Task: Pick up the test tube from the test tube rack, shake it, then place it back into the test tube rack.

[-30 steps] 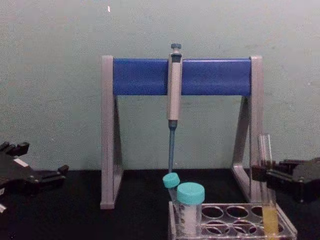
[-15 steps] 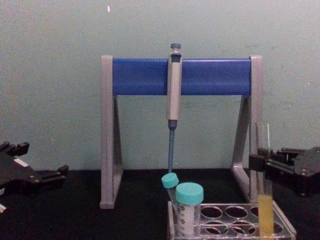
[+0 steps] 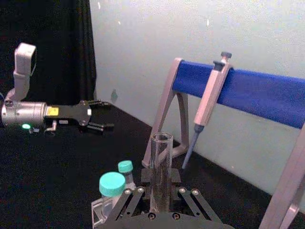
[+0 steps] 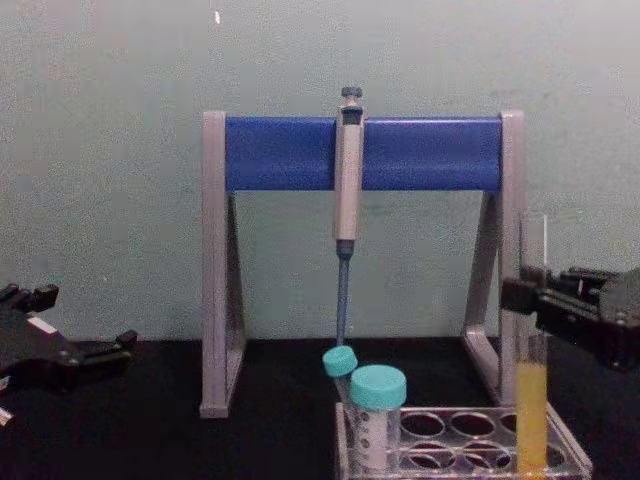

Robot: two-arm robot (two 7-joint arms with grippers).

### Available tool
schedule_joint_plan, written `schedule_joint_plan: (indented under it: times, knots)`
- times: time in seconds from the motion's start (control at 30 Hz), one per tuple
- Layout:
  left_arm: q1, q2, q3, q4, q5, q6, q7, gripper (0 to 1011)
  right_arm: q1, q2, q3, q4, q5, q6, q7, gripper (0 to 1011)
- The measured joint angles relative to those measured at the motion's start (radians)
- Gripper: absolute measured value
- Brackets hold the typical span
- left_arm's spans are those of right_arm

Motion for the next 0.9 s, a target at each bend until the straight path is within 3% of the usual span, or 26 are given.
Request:
schedule_joint_plan:
  times: [0.4, 0.67, 0.9]
  knots:
    - [0.0, 0.0, 0.0, 0.0, 0.0, 0.0, 0.0, 1001, -0.002, -0.008, 0.024, -0.012, 0.018, -0.029, -0.012, 238]
    - [0.0, 0.0, 0.0, 0.0, 0.0, 0.0, 0.0, 1001, 0.023, -0.042, 0.036, 0.007, -0.009, -0.033, -0.063, 239]
    - [0.0, 0.0, 0.0, 0.0, 0.0, 0.0, 0.0, 1001, 0.042, -0.067, 0.043, 0.029, -0.017, -0.046, -0.07, 238]
